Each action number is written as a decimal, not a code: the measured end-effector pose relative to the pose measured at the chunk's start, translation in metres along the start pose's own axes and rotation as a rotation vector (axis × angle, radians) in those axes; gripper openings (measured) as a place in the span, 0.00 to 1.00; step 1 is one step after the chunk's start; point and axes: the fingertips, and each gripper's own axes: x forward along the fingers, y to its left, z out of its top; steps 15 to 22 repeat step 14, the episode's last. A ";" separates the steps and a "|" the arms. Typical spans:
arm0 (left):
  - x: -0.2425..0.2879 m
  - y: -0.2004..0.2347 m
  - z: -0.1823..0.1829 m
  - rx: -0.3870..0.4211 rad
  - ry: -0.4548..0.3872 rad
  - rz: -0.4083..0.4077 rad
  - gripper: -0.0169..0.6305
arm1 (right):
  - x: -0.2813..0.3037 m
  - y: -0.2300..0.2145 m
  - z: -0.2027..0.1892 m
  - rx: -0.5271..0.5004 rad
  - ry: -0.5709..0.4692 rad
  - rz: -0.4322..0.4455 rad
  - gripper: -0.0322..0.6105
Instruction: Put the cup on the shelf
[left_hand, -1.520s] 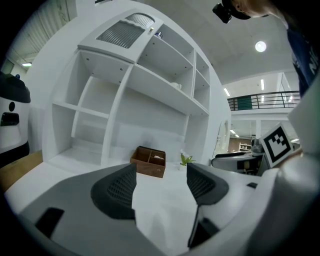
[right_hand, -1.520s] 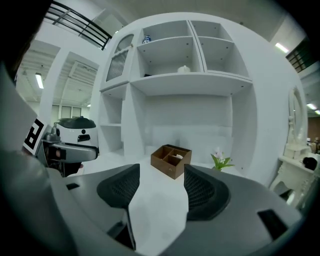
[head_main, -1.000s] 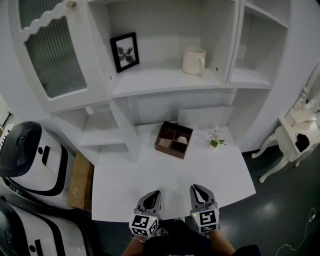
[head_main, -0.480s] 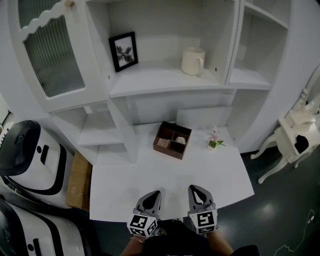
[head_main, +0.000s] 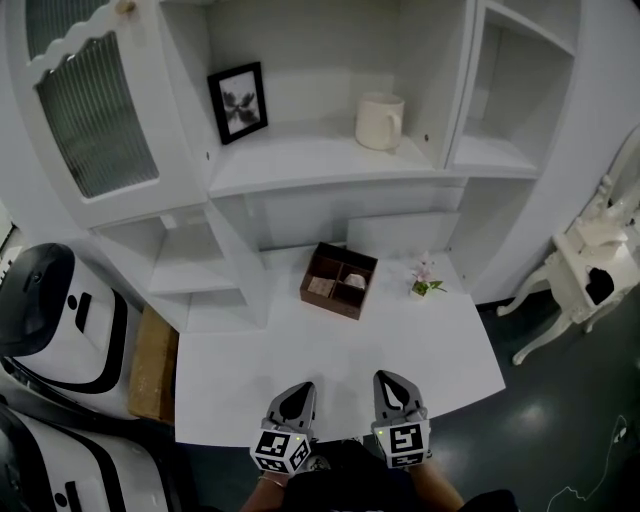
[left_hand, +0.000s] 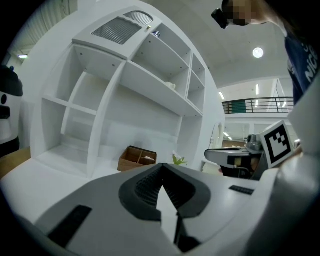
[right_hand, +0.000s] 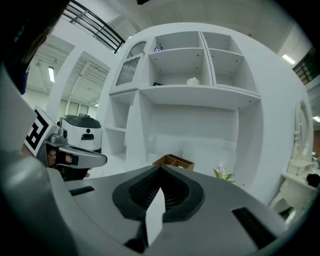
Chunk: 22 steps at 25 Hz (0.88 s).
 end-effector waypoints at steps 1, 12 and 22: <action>0.001 0.000 -0.001 -0.008 -0.001 0.001 0.03 | 0.000 0.000 -0.002 -0.001 0.004 0.001 0.06; 0.007 0.008 0.000 -0.006 -0.005 0.006 0.03 | 0.011 0.001 -0.005 -0.005 0.015 0.014 0.06; 0.009 0.009 0.001 -0.002 -0.007 0.005 0.03 | 0.013 0.001 -0.005 -0.005 0.015 0.015 0.06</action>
